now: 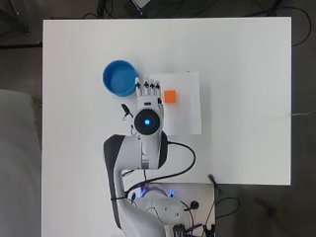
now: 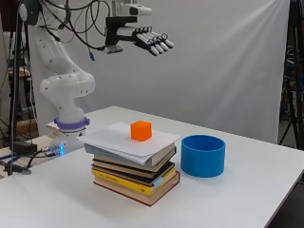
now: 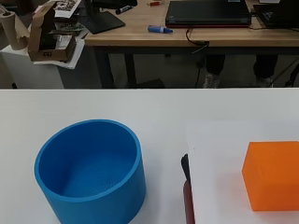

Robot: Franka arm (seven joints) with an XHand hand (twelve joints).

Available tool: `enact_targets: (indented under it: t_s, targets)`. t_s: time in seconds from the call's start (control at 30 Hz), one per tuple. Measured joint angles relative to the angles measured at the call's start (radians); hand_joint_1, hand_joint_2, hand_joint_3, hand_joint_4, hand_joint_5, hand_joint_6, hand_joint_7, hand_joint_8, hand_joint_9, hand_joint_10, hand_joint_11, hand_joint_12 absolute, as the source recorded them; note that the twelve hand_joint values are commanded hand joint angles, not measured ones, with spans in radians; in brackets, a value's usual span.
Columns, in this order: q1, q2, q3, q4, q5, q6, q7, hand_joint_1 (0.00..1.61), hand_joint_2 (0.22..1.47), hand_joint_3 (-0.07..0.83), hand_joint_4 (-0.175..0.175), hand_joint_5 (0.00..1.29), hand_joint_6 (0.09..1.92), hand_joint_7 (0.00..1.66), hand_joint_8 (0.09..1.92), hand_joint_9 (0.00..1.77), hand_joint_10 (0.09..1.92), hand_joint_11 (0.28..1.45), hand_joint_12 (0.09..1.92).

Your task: Teleoperate dual arm-hand system to pick and place objects

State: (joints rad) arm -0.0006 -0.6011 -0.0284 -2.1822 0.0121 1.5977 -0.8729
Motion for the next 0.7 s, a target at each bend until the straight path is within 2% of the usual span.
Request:
enact_targets:
  t_s: [0.27,0.5,0.7]
  targets:
    - [0.006,0.004,0.019,-0.048,0.062,0.049,-0.016,0.13,1.05,0.003,0.083,0.26,0.09,0.34,0.09,0.45,0.09,0.47,0.09]
    - [-0.01,0.008,-0.079,-0.038,0.059,0.066,-0.005,0.21,1.05,-0.001,0.092,0.3,0.09,0.35,0.09,0.46,0.09,0.48,0.09]
    - [-0.028,0.06,-0.188,-0.083,0.005,0.211,0.013,0.18,1.02,-0.01,0.095,0.25,0.09,0.33,0.09,0.45,0.09,0.48,0.09]
